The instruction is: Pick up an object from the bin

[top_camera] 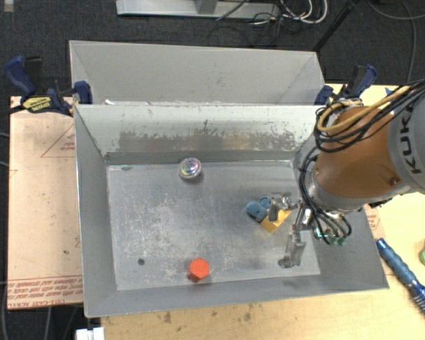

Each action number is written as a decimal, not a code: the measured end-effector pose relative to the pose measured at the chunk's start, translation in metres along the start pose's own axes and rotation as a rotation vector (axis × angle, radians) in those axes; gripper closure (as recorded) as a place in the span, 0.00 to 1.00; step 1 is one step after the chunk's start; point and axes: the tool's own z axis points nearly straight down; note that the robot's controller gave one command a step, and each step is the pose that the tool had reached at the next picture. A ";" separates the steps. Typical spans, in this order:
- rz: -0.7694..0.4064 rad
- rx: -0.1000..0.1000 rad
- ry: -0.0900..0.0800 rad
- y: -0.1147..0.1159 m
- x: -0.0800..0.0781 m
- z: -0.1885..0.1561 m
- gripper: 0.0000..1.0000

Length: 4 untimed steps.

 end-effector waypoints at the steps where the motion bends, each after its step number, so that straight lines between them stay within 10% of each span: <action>1: -0.003 0.001 -0.008 0.000 -0.002 -0.004 1.00; 2: -0.004 0.001 -0.008 0.000 -0.002 -0.004 0.00; 3: 0.075 0.001 -0.012 -0.043 -0.086 0.083 0.00; 4: 0.073 0.001 -0.010 -0.041 -0.084 0.078 1.00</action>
Offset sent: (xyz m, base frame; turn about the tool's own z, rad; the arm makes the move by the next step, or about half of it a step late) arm 0.0000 0.0000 0.0000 0.0000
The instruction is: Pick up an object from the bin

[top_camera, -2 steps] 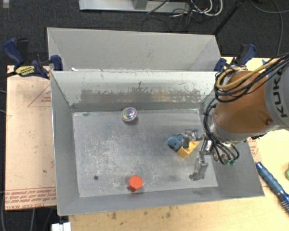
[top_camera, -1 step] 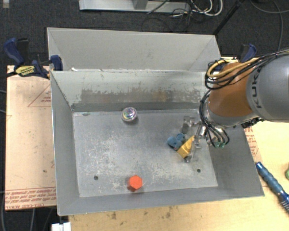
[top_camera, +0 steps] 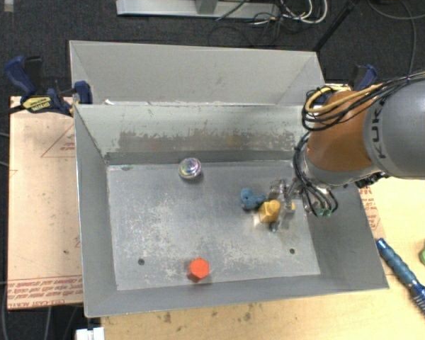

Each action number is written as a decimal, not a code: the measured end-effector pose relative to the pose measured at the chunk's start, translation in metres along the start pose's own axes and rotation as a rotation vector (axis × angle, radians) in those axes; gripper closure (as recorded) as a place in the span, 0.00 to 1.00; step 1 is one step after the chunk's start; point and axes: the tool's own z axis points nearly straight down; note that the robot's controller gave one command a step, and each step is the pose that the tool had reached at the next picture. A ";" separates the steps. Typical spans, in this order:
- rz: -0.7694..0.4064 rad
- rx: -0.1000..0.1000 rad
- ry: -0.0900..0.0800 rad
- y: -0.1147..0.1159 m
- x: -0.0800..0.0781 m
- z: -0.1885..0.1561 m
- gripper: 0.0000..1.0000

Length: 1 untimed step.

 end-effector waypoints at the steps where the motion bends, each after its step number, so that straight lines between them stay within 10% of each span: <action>1: 0.048 0.002 -0.012 -0.035 -0.043 -0.130 1.00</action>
Offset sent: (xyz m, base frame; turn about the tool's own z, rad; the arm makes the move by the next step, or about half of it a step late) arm 0.0366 -0.0377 0.1243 0.0461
